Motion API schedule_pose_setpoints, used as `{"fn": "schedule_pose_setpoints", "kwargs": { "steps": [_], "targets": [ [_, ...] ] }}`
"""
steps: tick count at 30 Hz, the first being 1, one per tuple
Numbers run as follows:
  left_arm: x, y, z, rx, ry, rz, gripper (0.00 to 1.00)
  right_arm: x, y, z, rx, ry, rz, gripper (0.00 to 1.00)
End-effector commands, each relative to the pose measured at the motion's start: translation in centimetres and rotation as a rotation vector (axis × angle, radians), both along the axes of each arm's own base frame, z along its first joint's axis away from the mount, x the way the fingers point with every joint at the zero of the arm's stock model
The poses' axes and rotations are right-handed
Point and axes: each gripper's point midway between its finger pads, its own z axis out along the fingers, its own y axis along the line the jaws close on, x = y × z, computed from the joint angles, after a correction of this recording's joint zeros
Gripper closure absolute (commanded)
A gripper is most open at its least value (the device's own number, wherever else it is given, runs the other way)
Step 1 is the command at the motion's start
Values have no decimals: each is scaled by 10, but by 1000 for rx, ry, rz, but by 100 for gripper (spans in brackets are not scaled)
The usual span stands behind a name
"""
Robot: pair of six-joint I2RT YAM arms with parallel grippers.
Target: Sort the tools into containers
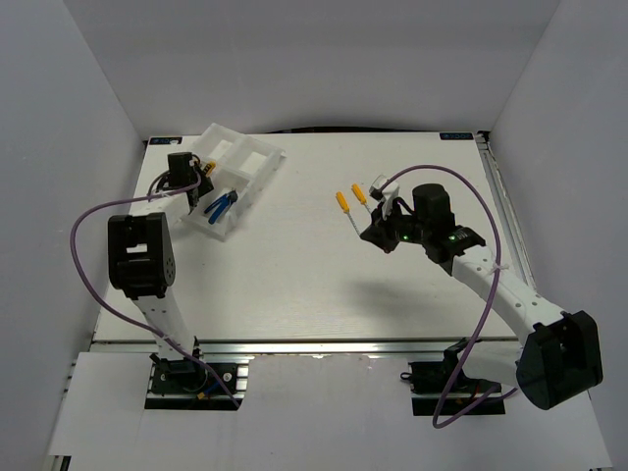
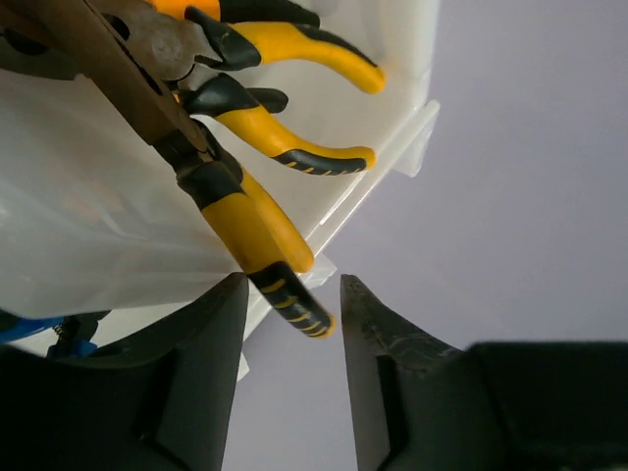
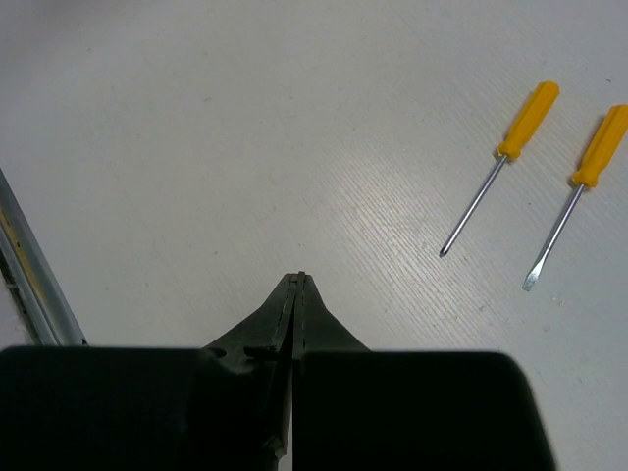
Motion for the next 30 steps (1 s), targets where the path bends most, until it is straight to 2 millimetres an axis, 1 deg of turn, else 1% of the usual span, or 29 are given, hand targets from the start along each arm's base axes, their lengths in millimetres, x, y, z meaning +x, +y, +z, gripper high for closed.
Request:
{"fn": "schedule_pose_setpoints", "kwargs": {
  "steps": [1,4,6,8,10,11,12,13,14,15,17,18,19,20,21,22,23,24,25,26,27,28,29,30],
  "targets": [
    [-3,14,51,-71,-131,92,39,4,0,9,11,-48,9,100],
    [-4,15,53,-67,-139,78,33,3,2,9,9,-45,20,100],
    [-4,11,57,-61,-151,54,31,2,2,11,6,-51,38,100],
    [1,9,81,-42,-222,29,29,0,3,9,-8,-50,64,97],
    [3,5,99,6,-252,-25,28,1,4,9,-24,-50,77,87],
    [2,1,116,29,-285,-55,25,0,3,6,-31,-34,80,76],
    [0,-3,122,80,-293,-99,24,2,3,6,-31,-28,79,71],
    [-2,-9,128,93,-307,-140,23,5,5,7,-27,-15,85,65],
    [-4,-13,136,109,-336,-175,20,7,6,8,-22,-5,84,56],
    [-15,-18,136,137,-351,-210,19,8,6,7,-24,13,81,51],
    [-28,-25,147,175,-425,-255,16,17,8,10,-23,29,79,42],
    [-43,-28,138,201,-417,-282,16,20,7,8,-29,44,73,39],
    [-51,-33,140,217,-447,-322,15,26,8,8,-29,53,74,37],
    [-60,-35,136,237,-448,-340,13,30,8,7,-35,61,77,33],
    [-71,-36,139,287,-452,-363,12,34,5,4,-39,79,72,30],
    [-82,-39,121,309,-407,-393,12,42,5,2,-44,92,62,27],
    [-90,-41,111,373,-374,-434,11,49,4,0,-52,102,52,26],
    [-101,-43,107,416,-362,-466,9,58,0,-12,-81,135,22,25],
    [-110,-46,98,441,-328,-501,6,65,-3,-19,-100,155,-1,26],
    [-119,-49,90,520,-296,-570,3,76,-4,-16,-111,150,-23,25],
    [-127,-49,82,580,-257,-613,2,86,-8,-19,-121,166,-57,26],
    [-141,-46,76,624,-191,-644,2,94,-13,-35,-153,208,-93,26],
    [-152,-40,71,715,-136,-677,2,105,-14,-36,-160,211,-121,26],
    [-162,-36,67,762,-96,-695,2,113,-16,-46,-164,240,-151,27]
  ]
}}
